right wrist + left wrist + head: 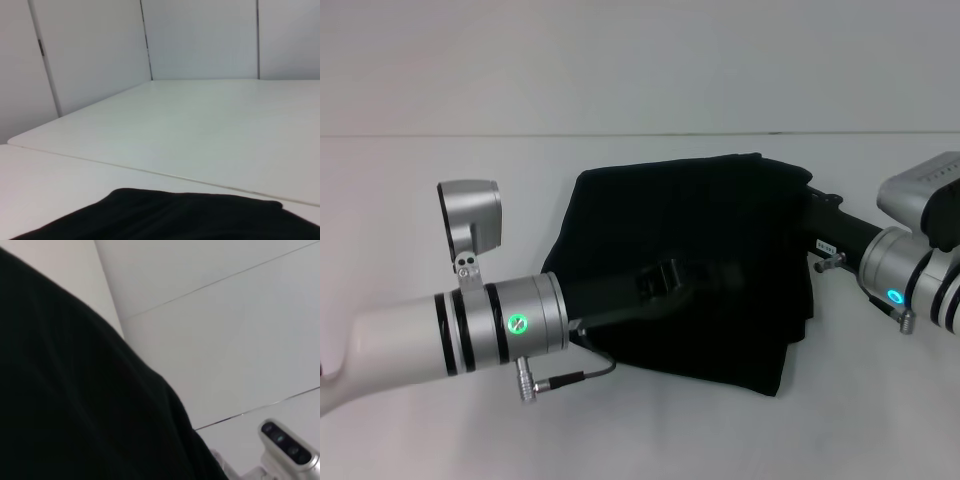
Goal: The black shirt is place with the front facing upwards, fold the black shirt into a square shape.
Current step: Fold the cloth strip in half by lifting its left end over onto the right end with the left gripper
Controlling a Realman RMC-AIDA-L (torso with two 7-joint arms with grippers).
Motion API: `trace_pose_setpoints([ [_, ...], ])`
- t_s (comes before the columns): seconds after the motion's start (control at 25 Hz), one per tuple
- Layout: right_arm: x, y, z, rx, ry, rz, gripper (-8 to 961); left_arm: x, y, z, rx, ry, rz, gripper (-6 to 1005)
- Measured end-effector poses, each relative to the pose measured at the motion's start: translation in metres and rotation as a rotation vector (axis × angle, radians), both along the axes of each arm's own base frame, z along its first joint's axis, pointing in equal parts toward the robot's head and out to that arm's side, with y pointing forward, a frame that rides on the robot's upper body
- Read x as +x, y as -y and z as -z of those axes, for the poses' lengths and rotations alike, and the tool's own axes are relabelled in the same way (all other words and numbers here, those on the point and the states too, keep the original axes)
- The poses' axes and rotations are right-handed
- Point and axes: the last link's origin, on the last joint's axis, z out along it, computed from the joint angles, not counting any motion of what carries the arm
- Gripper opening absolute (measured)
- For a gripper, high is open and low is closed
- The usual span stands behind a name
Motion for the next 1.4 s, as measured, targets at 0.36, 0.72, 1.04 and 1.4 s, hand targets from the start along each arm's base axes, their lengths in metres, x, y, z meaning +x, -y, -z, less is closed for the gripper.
trace_pose_setpoints([
  [0.36, 0.024, 0.008, -0.009, 0.041, -0.010, 0.086, 749, -0.009, 0.007, 0.015, -0.031, -0.065, -0.031, 113],
  [0.72, 0.044, 0.011, -0.025, 0.132, -0.069, 0.178, 748, -0.020, 0.013, 0.024, -0.058, -0.135, -0.050, 121],
  [1.04, 0.063, 0.018, -0.046, 0.245, -0.161, 0.259, 748, -0.021, 0.015, 0.026, -0.061, -0.135, -0.054, 129],
  [1.4, 0.063, 0.035, -0.050, 0.238, -0.205, 0.173, 749, -0.012, 0.019, 0.006, -0.067, -0.037, 0.031, 347],
])
